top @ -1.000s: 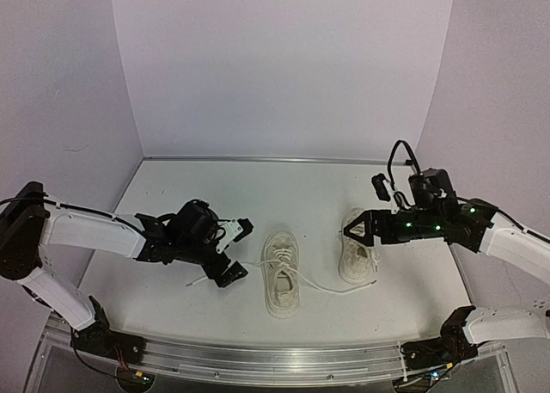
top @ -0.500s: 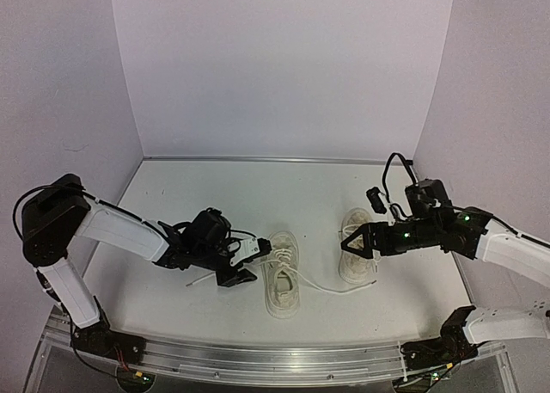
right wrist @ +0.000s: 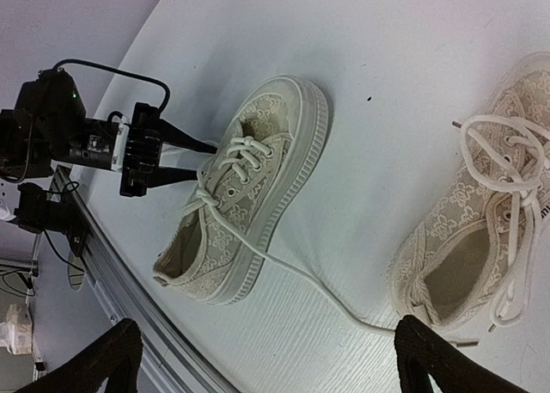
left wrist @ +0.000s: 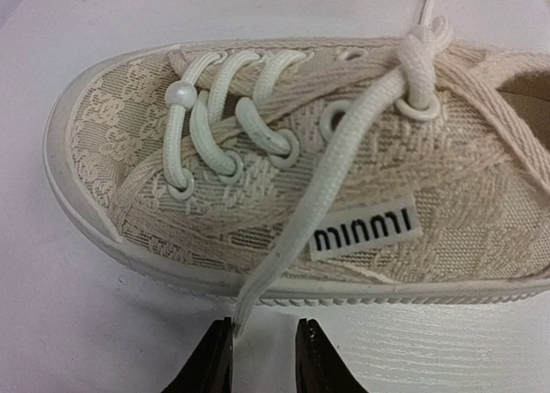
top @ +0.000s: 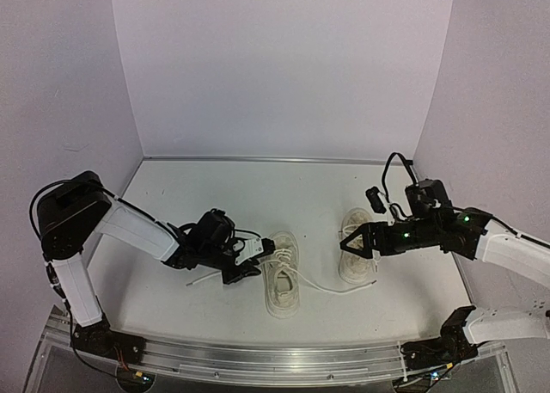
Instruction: Tie the shoes
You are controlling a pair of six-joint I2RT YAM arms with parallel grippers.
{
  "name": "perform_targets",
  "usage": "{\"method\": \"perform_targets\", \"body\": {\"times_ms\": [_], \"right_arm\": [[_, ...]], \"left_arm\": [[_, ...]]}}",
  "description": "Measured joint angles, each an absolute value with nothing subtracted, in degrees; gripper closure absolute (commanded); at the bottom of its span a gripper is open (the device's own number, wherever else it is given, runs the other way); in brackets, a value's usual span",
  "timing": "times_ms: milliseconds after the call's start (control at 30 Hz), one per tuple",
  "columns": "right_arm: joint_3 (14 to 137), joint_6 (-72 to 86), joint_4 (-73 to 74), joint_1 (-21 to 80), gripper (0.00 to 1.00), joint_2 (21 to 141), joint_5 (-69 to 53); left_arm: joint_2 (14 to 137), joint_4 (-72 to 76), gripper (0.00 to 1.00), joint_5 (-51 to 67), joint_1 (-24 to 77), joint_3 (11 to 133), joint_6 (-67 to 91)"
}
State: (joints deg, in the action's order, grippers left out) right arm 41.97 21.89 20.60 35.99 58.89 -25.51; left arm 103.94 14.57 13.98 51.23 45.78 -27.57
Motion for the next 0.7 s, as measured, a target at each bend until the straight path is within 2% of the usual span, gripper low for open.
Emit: {"method": "perform_targets", "body": {"times_ms": [167,200,533,700], "right_arm": [[41.95,21.89,20.6,35.99,0.02,58.91,-25.63],[41.95,21.89,20.6,35.99,0.02,58.92,-25.63],[41.37,21.88,20.58,35.99,0.02,60.4,-25.99],[41.07,21.5,20.55,35.99,0.1,61.68,-26.33]], "left_arm": [[104.4,16.03,0.99,13.92,51.16,45.78,-27.72],[104.4,16.4,1.0,13.86,51.16,45.77,-27.38],[98.93,18.1,1.0,13.81,51.16,43.97,-25.46],[94.39,19.02,1.0,15.49,51.14,43.37,-23.46]]}}
